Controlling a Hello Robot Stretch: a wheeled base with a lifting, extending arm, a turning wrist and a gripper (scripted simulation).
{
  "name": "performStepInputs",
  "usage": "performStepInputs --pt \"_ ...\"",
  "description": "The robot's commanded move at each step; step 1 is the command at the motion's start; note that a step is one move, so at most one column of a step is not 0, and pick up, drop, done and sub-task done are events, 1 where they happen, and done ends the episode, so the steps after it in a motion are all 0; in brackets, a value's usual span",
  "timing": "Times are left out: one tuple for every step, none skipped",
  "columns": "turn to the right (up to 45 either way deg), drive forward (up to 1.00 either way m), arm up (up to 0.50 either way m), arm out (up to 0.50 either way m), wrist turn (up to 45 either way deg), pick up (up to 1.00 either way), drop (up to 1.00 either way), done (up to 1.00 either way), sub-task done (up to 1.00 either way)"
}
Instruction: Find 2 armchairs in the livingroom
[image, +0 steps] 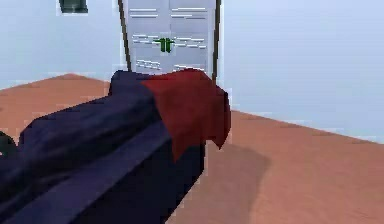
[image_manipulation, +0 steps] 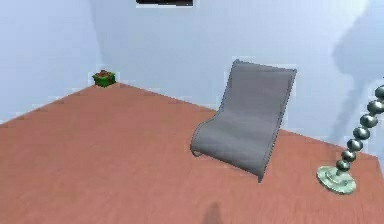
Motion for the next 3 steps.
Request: performStepInputs --pt "45.0 0.0 0.0 0.0 0.0 0.0 0.0 0.0 0.0" --pt "45.0 0.0 0.0 0.0 0.0 0.0 0.0 0.0 0.0" --pt "27.0 0.0 0.0 0.0 0.0 0.0 0.0 0.0 0.0"
